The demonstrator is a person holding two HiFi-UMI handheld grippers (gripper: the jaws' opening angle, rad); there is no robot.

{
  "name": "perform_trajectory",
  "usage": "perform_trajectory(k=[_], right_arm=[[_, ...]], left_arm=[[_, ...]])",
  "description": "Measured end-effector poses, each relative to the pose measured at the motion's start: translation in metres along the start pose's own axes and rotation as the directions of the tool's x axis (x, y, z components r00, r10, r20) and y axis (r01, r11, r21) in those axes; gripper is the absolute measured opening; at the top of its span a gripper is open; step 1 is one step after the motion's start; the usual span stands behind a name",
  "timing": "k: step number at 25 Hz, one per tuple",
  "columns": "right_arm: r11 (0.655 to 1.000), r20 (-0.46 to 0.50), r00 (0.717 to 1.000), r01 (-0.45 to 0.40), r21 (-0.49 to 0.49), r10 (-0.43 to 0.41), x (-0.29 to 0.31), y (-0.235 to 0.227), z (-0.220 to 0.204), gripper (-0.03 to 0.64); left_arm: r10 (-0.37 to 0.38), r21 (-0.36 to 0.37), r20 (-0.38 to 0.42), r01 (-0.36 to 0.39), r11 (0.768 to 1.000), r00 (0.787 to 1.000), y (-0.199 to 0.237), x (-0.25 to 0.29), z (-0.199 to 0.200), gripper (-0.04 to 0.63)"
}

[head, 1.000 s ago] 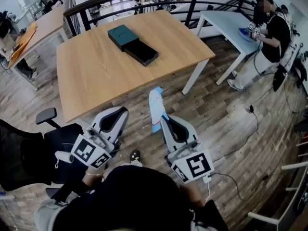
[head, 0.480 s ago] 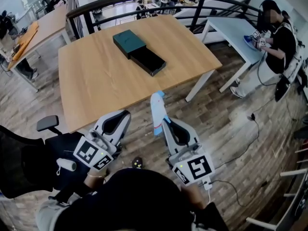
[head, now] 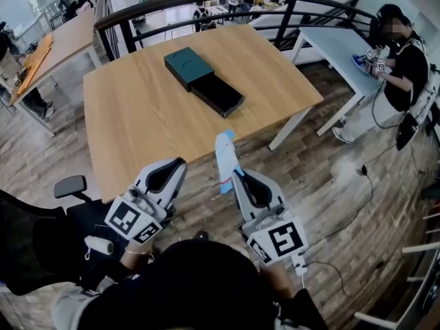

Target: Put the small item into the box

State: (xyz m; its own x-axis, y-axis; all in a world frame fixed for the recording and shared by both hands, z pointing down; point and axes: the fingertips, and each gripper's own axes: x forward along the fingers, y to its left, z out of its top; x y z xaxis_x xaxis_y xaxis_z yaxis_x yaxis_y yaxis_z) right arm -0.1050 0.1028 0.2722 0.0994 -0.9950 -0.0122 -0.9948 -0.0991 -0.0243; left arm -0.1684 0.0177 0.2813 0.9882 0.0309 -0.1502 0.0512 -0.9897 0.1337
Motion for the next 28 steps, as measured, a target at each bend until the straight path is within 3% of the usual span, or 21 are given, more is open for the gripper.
perform_trajectory(k=[13,22,28], right_arm=[[1.000,-0.051,0.999,-0.013,0.004,0.013,0.021,-0.022,-0.022,0.025],[0.996,-0.028,0.996,-0.090,0.014,0.090,0.061,-0.071,-0.020,0.025],[0.993,-0.026,0.993,-0.113,0.028,0.114,0.091,-0.117,-0.023,0.025]], left_arm=[[0.017,-0.019,-0.019,-0.018,1.000,1.000,0.027,0.014,-0.018,0.032],[0.125,0.011,-0.009,-0.125,0.992,0.992,0.063,0.050,-0.020,0.032],[0.140,0.021,-0.012,-0.140,0.990,0.990,0.085,0.096,-0.024,0.032]])
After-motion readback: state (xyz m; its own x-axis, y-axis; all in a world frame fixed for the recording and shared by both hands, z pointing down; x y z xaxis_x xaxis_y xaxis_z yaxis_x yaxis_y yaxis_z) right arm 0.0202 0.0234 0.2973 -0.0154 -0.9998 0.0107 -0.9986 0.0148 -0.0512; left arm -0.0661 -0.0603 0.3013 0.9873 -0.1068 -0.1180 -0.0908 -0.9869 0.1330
